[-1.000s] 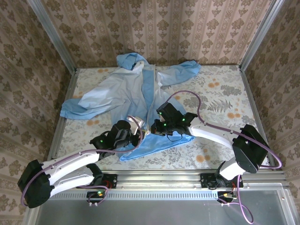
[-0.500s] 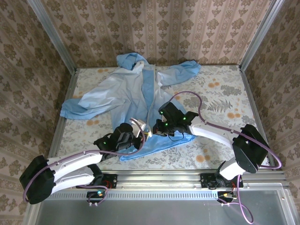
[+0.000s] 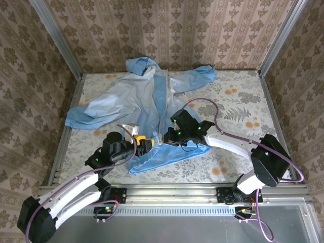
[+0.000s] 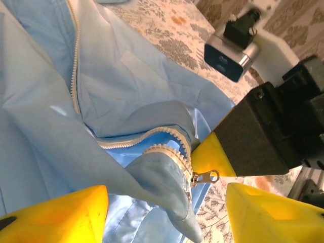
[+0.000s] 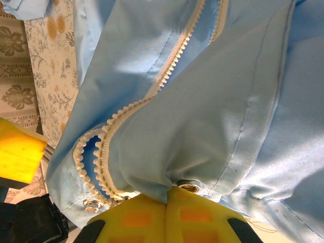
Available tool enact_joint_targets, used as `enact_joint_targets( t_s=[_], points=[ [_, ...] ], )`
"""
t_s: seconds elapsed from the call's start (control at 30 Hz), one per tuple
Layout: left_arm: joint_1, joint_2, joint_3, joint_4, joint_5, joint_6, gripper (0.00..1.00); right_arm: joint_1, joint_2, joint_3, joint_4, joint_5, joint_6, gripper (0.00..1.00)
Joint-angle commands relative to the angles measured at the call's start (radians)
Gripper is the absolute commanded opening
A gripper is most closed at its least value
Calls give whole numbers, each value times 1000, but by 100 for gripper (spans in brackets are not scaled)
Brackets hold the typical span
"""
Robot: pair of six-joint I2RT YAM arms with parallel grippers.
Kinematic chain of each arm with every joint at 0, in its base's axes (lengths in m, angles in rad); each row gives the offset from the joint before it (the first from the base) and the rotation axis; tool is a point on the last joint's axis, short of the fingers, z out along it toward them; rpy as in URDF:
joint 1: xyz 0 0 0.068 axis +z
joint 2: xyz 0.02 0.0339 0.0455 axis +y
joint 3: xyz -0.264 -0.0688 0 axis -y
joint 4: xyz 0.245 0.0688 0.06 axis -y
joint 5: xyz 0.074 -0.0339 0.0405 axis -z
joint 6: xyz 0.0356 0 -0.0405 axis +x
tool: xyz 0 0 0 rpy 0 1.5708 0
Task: Zip up the jacket
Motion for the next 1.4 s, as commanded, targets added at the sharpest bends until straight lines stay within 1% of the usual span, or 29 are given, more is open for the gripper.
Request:
enact_joint_targets(
  t_s=[0.0, 0.1, 0.2, 0.27, 0.43, 0.53, 0.77, 0.83, 0.87, 0.93, 0.97, 1.1, 1.17, 1.23, 1.37],
  points=[
    [32, -15, -37, 34, 104, -146, 63, -4, -3, -11, 15, 2, 14, 0],
    [32, 4, -64, 98, 132, -212, 63, -3, -7, -12, 14, 5, 14, 0],
    [27, 38, -100, 199, 158, -295, 64, -3, -9, -13, 14, 7, 14, 0],
    [11, 62, -112, 252, 165, -334, 64, -3, -10, -15, 14, 9, 13, 0],
    [-57, 90, -110, 258, 110, -334, 63, -3, -8, -14, 20, 11, 16, 0],
    [-66, 122, -113, 293, 103, -333, 60, -2, -9, -11, 20, 9, 15, 0],
    [-66, 221, -105, 385, 110, -322, 44, 0, -19, -20, 22, 11, 16, 0],
    [-66, 247, -102, 411, 116, -320, 36, 0, -25, -24, 23, 10, 16, 0],
    [-65, 260, -99, 415, 118, -316, 28, 0, -26, -26, 22, 8, 14, 0],
    [-60, 272, -97, 416, 116, -310, 8, 0, -31, -29, 21, 6, 6, 0],
    [-55, 273, -98, 415, 112, -309, 0, 0, -34, -32, 25, 0, -4, 0],
    [-38, 296, -88, 346, 106, -293, 0, -6, -33, -35, 16, -39, -48, 1],
    [-37, 339, -90, 350, 123, -281, 0, -14, -22, -35, 5, -77, -72, 0],
    [-36, 393, -101, 394, 152, -286, 0, -22, -12, -37, -2, -107, -87, 0],
    [-39, 493, -126, 548, 210, -303, 0, -33, 0, -41, 0, -154, -101, 0]
  ],
)
